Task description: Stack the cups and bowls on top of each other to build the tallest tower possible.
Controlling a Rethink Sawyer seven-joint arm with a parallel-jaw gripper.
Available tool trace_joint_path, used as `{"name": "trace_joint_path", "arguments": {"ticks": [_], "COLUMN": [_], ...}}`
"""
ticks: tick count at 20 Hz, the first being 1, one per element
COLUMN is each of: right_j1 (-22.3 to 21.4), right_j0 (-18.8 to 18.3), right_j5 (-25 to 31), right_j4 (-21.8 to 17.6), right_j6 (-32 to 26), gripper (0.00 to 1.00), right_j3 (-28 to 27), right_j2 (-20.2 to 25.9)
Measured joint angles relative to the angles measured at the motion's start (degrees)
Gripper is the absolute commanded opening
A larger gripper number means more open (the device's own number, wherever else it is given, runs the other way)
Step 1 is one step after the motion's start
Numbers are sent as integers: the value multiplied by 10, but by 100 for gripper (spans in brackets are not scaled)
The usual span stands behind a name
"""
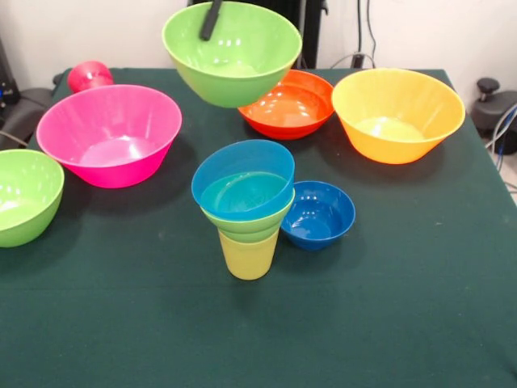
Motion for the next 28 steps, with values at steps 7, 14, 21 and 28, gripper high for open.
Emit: {"name": "trace_joint_path", "arguments": {"ticks": [7, 14, 21, 28], "right_j1": [-1, -1, -1, -2], "right_j0": [-29, -51, -76, -111], "right_j5": [-1, -14, -21, -21], "right_j4": [-33, -53, -67, -84], "right_j6": [0, 0, 0, 0], "gripper": [0, 0, 0, 0], "right_j3": [1, 1, 1, 1], "right_j2": [11, 20, 29, 53]}}
